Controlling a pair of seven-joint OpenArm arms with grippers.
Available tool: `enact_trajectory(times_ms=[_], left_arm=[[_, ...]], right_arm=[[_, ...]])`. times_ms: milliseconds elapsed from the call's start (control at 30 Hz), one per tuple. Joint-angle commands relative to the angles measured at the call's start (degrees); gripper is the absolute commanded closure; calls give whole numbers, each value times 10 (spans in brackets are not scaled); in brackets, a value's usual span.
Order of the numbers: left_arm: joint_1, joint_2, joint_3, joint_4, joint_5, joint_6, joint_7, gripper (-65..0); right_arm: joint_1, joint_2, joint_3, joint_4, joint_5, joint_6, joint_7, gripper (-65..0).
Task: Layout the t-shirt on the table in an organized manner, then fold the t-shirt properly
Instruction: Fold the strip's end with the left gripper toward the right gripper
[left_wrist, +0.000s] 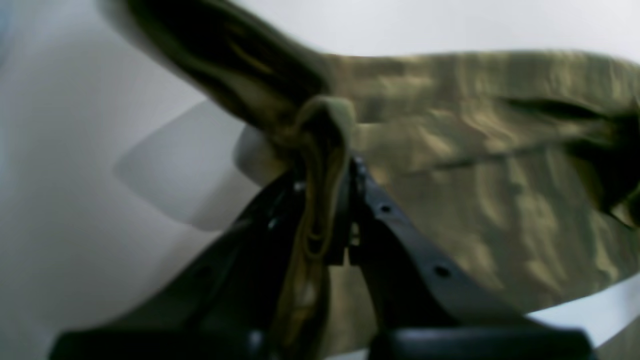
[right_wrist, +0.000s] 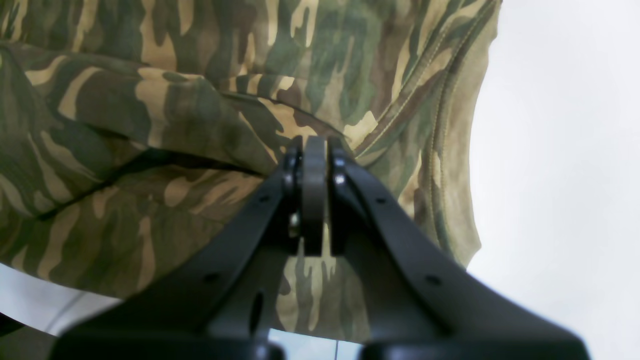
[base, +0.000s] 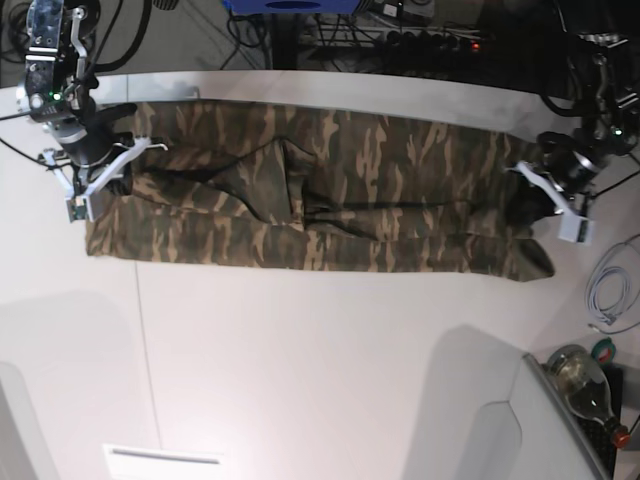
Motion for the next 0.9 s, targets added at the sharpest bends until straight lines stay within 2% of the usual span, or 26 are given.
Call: enact_trajectory(times_ms=[0,200,267,533,600,700,867], left_arm=[[-1,-12,19,21,-8,9,-12,0],[-5,-6,156,55,-8,93,-12,0],[-9,1,184,56,-8,106,-12,0],[-52,41,264,41,-6,110,-11,0],[-58,51,278,40,14,110,1,0],[-60,86,280,39,68,110,22,0],[-60,130,286,38,142,110,24,0]], right_arm=[[3,5,0,11,4,1,12,-15],[4,5,1,11,4,1,12,-15],[3,5,2,11,4,1,12,-15],[2,4,4,11,4,1,12,-15],[2,4,4,11,4,1,12,-15],[2,4,4,12,4,1,12,-15],[2,4,4,12,4,1,12,-15]])
